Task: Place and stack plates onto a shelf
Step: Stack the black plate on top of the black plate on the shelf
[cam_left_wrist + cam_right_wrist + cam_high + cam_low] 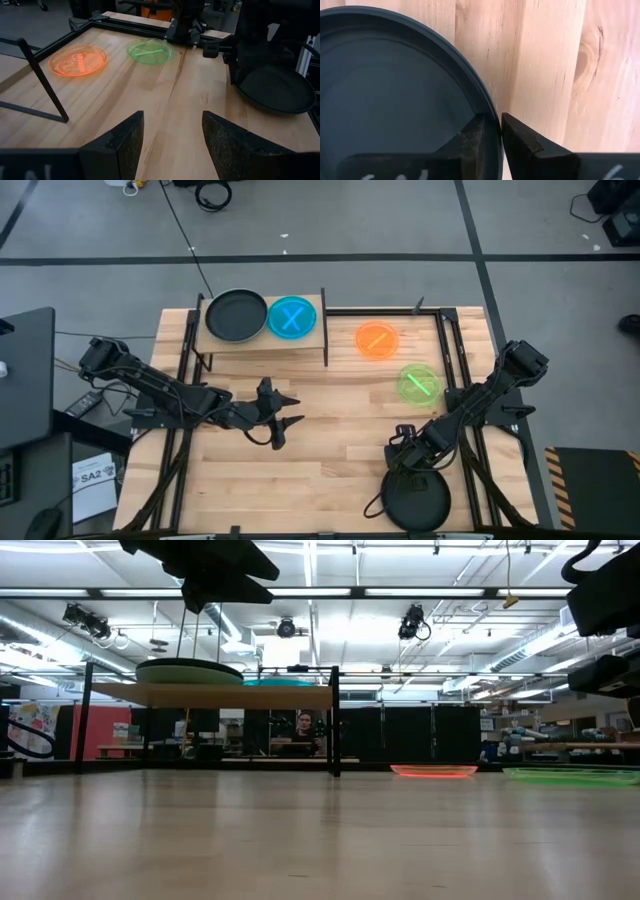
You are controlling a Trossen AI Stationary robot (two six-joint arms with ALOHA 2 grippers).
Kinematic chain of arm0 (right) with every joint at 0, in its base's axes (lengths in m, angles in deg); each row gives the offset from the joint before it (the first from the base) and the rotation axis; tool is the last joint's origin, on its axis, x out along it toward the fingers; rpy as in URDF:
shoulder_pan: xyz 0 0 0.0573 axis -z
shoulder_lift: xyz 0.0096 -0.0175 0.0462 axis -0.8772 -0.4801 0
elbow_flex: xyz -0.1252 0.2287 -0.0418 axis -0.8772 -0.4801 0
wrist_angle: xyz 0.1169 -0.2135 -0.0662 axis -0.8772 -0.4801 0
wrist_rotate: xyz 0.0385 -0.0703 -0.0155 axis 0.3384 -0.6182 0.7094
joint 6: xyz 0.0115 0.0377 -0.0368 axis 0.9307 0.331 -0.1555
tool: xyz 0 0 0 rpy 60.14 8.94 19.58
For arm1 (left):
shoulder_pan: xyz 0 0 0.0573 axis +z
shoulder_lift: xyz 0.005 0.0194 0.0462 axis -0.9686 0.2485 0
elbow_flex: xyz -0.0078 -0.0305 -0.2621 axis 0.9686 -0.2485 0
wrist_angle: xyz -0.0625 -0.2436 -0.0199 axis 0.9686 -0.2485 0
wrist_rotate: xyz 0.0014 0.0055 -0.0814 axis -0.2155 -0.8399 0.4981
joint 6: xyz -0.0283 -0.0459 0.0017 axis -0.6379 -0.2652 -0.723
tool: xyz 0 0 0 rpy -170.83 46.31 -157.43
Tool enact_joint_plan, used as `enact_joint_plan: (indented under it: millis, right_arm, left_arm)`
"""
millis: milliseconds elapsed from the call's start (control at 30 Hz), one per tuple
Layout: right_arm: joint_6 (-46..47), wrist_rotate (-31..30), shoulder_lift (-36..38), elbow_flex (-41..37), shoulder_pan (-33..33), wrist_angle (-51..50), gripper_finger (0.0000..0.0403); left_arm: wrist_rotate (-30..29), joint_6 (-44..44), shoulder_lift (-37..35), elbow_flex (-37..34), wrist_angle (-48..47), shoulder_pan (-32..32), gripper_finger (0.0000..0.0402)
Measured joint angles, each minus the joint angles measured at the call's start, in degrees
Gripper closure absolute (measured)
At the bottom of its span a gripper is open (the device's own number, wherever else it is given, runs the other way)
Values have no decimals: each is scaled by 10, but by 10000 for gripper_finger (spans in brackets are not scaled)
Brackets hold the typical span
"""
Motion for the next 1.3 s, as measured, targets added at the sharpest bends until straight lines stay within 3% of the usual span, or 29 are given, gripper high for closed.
enact_joint_plan:
  millis: [300,567,1033,1300]
  right_arm:
    - [-1,0,0,0,0,3,387]
    - [-2,-6,1,16,1,-22,387]
    - [-6,-103,1,43,18,-54,387]
    - [-15,-105,11,44,31,-54,387]
  left_arm:
    - [0,0,0,0,0,0,194]
    - [0,0,0,0,0,0,194]
    - [0,0,0,0,0,0,194]
    - [0,0,0,0,0,0,194]
